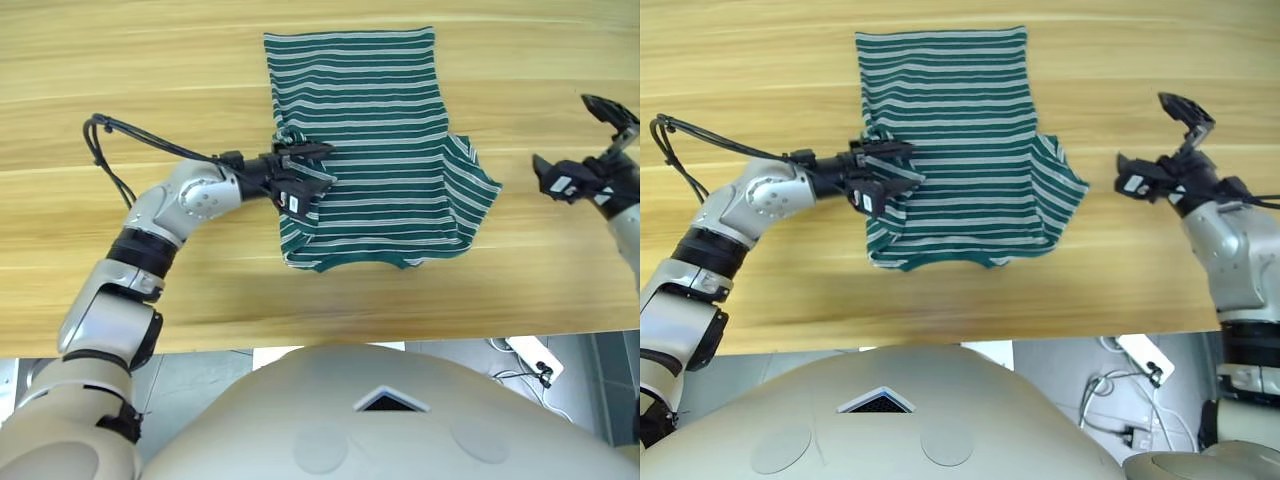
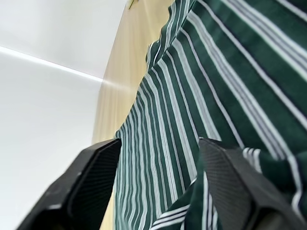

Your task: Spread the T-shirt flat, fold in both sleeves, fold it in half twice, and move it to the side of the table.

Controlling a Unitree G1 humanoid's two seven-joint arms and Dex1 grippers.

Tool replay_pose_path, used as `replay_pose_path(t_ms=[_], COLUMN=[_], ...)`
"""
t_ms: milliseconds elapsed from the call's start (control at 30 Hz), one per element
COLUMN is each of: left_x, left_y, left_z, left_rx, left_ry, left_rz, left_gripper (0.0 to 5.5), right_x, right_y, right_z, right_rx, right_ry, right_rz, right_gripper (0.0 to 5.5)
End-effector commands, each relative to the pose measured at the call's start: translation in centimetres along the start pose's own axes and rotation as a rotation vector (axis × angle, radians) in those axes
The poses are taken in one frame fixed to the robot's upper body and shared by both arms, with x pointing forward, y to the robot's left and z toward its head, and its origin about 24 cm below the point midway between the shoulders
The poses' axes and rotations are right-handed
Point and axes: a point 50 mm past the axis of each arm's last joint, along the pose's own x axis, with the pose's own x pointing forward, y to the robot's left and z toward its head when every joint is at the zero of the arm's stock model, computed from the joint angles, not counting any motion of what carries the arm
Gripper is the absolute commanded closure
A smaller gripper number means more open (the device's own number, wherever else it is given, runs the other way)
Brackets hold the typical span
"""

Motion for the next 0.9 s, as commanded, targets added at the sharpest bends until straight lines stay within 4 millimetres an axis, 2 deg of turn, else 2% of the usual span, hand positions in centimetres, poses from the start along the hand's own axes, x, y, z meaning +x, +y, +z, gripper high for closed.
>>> replay_pose_path(t_ms=[33, 167, 267, 533, 900], left_x=[-0.6, -0.5, -0.5, -0.9, -0.7], left_y=[0.5, 0.6, 0.6, 0.7, 0.8], left_z=[-0.4, -0.4, -0.4, -0.3, -0.4], left_rx=[0.009, 0.015, 0.019, 0.026, 0.045], left_ry=[0.028, 0.027, 0.028, 0.031, 0.038], left_rz=[0.031, 0.032, 0.035, 0.042, 0.040], left_gripper=[2.27, 2.27, 2.27, 2.23, 2.23], right_x=[-0.7, -0.1, 0.4, 0.9, 1.6], right_y=[3.0, 6.1, 6.8, 6.6, 6.4], right_z=[1.1, 3.4, 4.1, 4.9, 3.7], right_rx=[-0.015, 0.021, 0.038, 0.040, 0.046], right_ry=[-0.057, -0.150, -0.172, -0.216, -0.163], right_rz=[0.206, 0.329, 0.348, 0.343, 0.325], right_gripper=[0.10, 0.10, 0.10, 1.54, 3.54])
